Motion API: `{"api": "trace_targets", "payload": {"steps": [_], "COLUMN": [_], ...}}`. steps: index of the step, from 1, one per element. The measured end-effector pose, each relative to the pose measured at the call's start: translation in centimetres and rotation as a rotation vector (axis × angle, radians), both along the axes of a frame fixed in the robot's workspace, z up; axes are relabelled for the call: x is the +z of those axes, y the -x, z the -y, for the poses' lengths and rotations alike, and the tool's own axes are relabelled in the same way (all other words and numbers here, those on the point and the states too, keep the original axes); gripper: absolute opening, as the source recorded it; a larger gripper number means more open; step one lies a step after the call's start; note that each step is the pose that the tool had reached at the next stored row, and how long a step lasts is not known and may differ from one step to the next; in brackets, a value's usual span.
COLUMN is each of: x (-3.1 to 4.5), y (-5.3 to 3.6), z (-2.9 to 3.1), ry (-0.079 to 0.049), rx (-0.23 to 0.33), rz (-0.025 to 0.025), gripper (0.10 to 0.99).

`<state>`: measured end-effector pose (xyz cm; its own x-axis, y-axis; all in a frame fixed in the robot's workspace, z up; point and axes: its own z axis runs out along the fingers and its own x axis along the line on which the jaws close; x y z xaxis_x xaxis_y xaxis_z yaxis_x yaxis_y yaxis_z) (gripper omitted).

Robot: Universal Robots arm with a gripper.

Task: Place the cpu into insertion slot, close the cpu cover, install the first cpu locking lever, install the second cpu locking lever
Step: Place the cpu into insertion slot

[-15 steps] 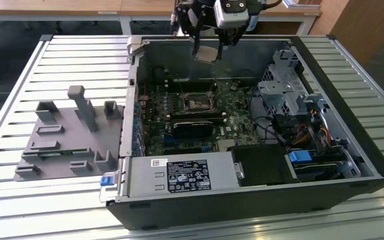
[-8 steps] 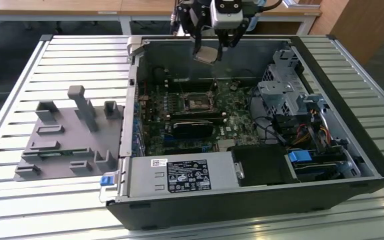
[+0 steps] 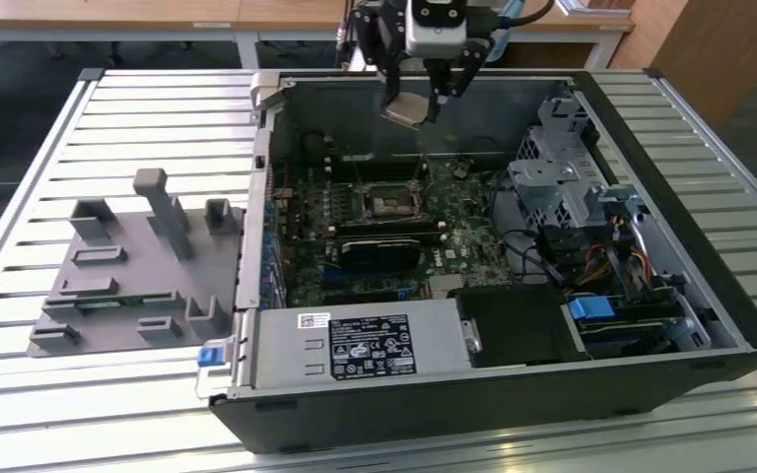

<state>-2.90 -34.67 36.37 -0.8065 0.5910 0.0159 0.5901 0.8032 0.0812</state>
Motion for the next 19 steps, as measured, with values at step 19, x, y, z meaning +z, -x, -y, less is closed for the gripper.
{"api": "trace_targets", "payload": {"steps": [19], "x": [-0.26], "y": [0.02], "z": [0.0], "ry": [0.001], "rx": [-0.235], "rz": [0.0], "gripper": [0.541]}}
